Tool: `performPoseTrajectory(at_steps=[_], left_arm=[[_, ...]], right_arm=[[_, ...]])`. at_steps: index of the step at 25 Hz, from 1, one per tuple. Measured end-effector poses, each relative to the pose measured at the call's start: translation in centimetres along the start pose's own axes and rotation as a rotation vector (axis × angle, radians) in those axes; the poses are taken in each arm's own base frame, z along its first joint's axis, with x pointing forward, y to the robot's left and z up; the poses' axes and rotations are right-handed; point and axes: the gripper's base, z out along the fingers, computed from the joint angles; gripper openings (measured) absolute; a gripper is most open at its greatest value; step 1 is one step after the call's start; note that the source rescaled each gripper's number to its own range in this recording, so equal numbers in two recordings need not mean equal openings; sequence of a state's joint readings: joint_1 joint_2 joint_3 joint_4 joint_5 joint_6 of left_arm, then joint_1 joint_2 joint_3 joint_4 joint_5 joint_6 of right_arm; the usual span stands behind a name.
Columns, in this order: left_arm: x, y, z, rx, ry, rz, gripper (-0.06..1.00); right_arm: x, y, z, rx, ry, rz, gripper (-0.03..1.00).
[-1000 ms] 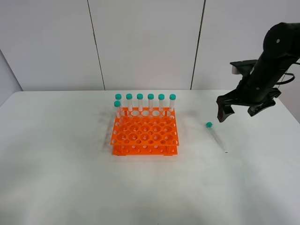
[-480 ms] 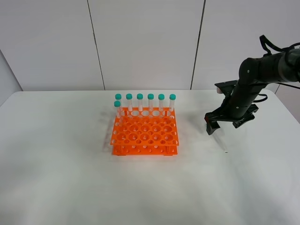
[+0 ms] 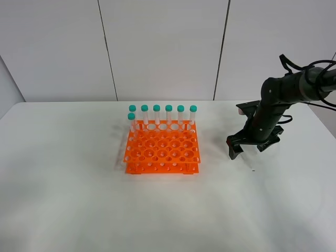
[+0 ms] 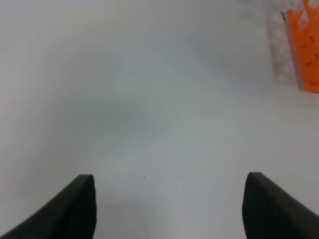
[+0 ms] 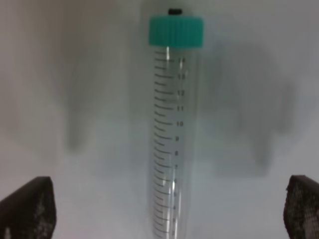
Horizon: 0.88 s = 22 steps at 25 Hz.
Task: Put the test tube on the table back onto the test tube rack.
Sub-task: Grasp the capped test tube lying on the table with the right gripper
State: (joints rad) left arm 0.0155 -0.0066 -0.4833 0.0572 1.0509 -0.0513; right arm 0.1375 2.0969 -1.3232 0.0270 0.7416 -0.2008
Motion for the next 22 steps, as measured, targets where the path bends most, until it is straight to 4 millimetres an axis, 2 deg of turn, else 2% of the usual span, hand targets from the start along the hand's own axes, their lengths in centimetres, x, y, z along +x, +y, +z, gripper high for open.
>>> performPoseTrajectory(at_steps=[8, 17, 22], left_arm=[[0.0, 0.0, 0.0, 0.0, 0.0, 0.0, 0.96], [0.0, 0.0, 0.0, 0.0, 0.0, 0.0, 0.96], [0.0, 0.0, 0.0, 0.0, 0.0, 0.0, 0.96]], right_arm=[[0.0, 0.0, 1.4, -0.001, 0.009, 0.013, 0.98], [0.0, 0.0, 1.5, -0.002, 0.013, 0.031, 0.66], [0.1, 0.0, 1.5, -0.002, 0.015, 0.04, 0.61]])
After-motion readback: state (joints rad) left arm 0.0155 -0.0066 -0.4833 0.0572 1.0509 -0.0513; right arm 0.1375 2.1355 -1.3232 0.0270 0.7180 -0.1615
